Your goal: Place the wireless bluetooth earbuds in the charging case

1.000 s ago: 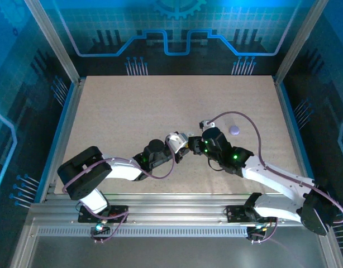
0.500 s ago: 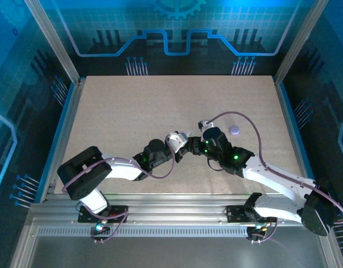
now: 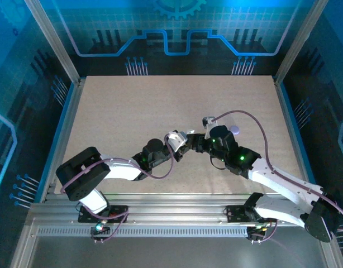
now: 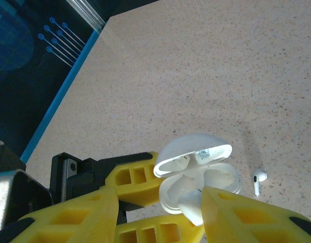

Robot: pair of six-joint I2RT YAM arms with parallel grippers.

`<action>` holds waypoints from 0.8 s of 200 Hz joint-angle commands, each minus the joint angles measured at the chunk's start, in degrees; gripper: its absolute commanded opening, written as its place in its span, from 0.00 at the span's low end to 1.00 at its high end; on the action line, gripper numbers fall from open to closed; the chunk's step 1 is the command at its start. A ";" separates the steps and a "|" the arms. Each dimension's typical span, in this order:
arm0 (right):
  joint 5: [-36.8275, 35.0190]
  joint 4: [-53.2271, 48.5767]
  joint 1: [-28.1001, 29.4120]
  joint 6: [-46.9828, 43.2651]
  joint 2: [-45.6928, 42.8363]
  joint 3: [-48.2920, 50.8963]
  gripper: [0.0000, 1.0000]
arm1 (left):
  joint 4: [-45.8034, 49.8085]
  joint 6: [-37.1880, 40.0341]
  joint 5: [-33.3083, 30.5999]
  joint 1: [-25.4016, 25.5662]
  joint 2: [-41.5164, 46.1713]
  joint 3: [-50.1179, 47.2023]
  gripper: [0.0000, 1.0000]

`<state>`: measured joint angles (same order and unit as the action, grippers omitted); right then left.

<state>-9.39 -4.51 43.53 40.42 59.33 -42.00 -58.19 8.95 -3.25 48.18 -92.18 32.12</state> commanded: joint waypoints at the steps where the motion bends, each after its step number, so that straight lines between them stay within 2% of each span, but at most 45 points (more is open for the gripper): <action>1: 2.78 3.02 -0.83 -0.80 -1.85 -0.67 0.47 | -0.43 -0.69 -0.86 0.07 1.48 0.93 0.10; 67: 3.66 1.70 -2.82 0.38 -2.82 -0.23 0.46 | -0.60 -0.89 -0.63 0.07 1.65 0.87 0.10; 109: 10.46 1.59 -8.48 -0.35 -4.40 0.86 0.45 | -1.35 -0.87 0.32 0.07 2.22 0.53 0.10; 148: 15.06 2.05 -11.17 -10.02 -7.88 1.40 0.47 | -0.36 -1.18 2.58 -0.01 4.64 -0.26 0.11; 160: 17.87 3.47 -11.53 -16.05 -9.60 2.26 0.49 | 0.71 -1.04 3.51 -0.02 5.58 -0.46 0.11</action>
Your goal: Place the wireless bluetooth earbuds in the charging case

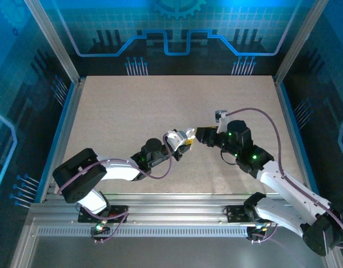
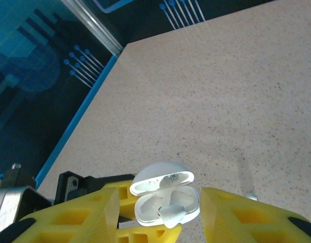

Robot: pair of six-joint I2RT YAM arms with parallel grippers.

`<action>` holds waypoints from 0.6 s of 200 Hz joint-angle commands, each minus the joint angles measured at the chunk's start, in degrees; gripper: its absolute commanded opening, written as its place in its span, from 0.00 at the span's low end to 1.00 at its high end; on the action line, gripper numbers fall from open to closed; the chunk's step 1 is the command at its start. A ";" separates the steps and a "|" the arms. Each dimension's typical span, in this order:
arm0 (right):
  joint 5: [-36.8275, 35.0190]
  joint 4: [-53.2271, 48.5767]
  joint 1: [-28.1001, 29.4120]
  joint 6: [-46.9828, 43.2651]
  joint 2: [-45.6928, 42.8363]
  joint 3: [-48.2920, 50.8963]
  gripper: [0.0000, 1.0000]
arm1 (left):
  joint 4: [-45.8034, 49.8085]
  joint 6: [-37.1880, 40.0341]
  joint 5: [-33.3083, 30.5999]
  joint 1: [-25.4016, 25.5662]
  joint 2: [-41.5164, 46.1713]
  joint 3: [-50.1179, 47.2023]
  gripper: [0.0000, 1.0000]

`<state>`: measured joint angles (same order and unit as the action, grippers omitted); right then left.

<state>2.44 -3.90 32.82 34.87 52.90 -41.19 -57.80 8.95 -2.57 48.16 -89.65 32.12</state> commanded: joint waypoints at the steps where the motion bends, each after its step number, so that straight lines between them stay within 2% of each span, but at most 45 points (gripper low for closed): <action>1: 6.29 3.03 -0.83 -11.04 -3.34 1.59 0.49 | 0.40 -1.04 2.88 0.00 3.15 -0.47 0.11; 38: 10.82 2.35 -1.17 -26.36 -8.77 3.76 0.56 | 2.01 -2.48 7.83 -1.25 6.90 -1.76 0.11; 74: 21.41 3.26 -2.13 -43.38 -13.14 7.56 0.60 | 3.76 -4.79 16.05 -3.95 11.61 -2.83 0.11; 98: 30.73 -1.39 -4.45 -50.27 -11.70 5.41 0.60 | 9.08 -3.40 21.55 -4.74 15.56 -2.94 0.11; 120: 34.14 -6.97 -4.88 -56.35 -9.16 2.01 0.60 | 11.86 -2.71 23.18 -5.01 18.52 -3.00 0.12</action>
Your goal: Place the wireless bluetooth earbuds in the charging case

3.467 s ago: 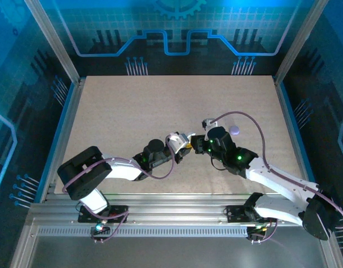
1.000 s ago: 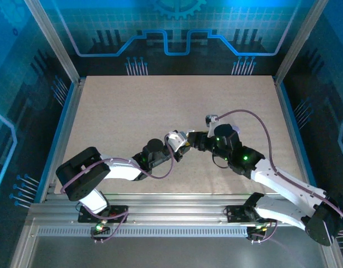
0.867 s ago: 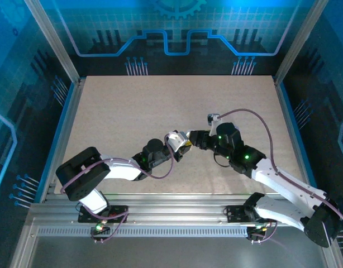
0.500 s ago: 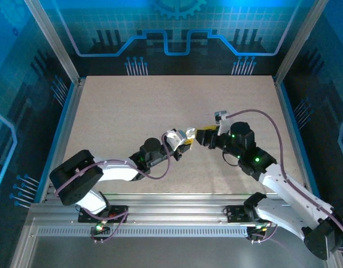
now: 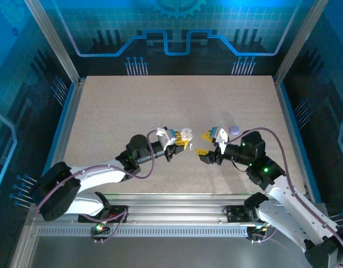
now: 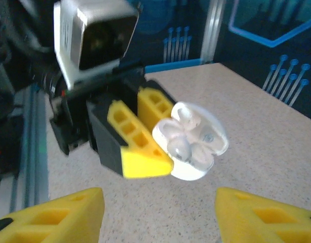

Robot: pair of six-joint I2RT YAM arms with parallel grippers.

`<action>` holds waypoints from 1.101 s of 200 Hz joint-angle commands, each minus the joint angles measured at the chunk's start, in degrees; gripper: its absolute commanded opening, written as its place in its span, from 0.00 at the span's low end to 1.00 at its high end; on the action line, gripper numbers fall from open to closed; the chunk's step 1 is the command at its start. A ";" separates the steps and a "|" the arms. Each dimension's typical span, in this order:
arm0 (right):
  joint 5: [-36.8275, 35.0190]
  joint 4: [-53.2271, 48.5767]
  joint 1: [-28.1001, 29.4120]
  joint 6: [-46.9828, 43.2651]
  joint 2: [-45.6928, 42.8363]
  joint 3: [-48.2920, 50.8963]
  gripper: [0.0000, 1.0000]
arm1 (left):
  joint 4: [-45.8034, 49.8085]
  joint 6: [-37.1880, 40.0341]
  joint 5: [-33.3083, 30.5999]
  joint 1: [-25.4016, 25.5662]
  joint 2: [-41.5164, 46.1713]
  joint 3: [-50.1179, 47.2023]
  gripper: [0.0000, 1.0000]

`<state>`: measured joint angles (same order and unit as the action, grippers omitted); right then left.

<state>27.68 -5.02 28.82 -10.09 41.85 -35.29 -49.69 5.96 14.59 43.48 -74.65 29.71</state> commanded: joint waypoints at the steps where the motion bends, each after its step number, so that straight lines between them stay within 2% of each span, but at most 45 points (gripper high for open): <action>1: 8.98 -5.91 -0.96 -11.64 1.96 -3.94 0.60 | 3.83 0.28 6.04 -0.38 3.62 -0.61 0.12; 31: 10.38 -5.20 -0.96 -13.67 3.32 -4.95 0.60 | 3.95 0.37 5.98 -0.38 5.04 -0.96 0.12; 96: 6.60 -1.15 -0.10 -12.42 3.41 -5.43 0.61 | 3.42 0.11 5.98 -0.30 5.04 -0.98 0.12; 220: 8.06 0.27 2.47 -13.29 9.26 -7.18 0.58 | 3.03 0.36 5.27 -0.28 5.50 -1.30 0.12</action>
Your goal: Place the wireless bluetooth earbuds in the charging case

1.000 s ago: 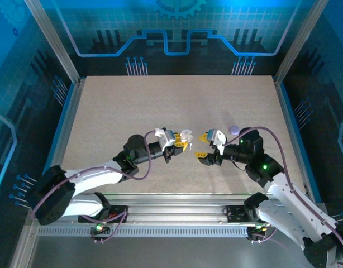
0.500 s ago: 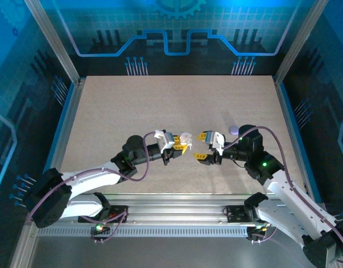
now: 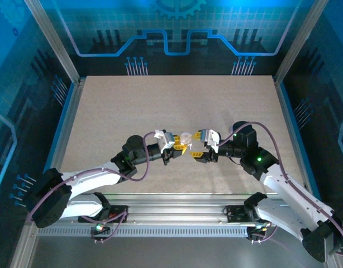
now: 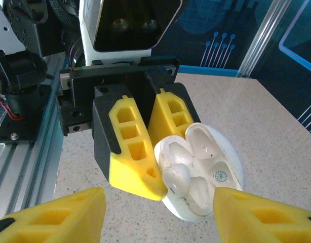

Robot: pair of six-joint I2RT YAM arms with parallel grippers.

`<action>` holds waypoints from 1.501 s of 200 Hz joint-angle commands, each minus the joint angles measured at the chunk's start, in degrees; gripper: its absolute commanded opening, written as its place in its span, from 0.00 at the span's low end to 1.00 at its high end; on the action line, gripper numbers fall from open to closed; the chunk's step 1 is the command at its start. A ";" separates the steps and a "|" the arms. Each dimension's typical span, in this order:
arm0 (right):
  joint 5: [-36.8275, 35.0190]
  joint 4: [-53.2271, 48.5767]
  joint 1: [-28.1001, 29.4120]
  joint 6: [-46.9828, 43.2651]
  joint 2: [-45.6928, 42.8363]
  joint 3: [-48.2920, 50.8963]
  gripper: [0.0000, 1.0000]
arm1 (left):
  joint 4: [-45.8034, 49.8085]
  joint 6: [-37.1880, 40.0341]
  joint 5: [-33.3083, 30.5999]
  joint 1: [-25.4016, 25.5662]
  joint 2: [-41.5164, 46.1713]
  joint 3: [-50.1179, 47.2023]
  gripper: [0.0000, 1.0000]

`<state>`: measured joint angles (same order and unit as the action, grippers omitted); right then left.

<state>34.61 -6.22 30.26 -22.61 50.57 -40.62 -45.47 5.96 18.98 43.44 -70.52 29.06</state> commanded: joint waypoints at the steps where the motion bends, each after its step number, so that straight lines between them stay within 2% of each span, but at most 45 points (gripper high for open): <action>1: 1.19 1.47 1.03 -0.77 0.56 -1.84 0.58 | -1.19 0.36 0.88 -0.22 1.41 -0.62 0.12; 126: 2.71 -0.56 2.41 -1.82 1.73 -2.64 0.43 | -0.83 0.53 -0.51 -0.22 1.18 -0.49 0.12; 244: 1.30 -1.21 5.36 -2.59 3.09 -4.31 0.39 | -0.61 0.54 -0.53 -0.25 1.17 -0.48 0.11; 300: -3.34 1.91 4.81 2.74 -1.36 -0.94 0.40 | -1.17 0.22 -3.34 -0.22 2.26 -1.94 0.11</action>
<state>34.04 -5.78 34.92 -23.24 51.66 -43.00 -45.28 6.09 18.02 43.44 -70.41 28.62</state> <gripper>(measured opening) 0.397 0.220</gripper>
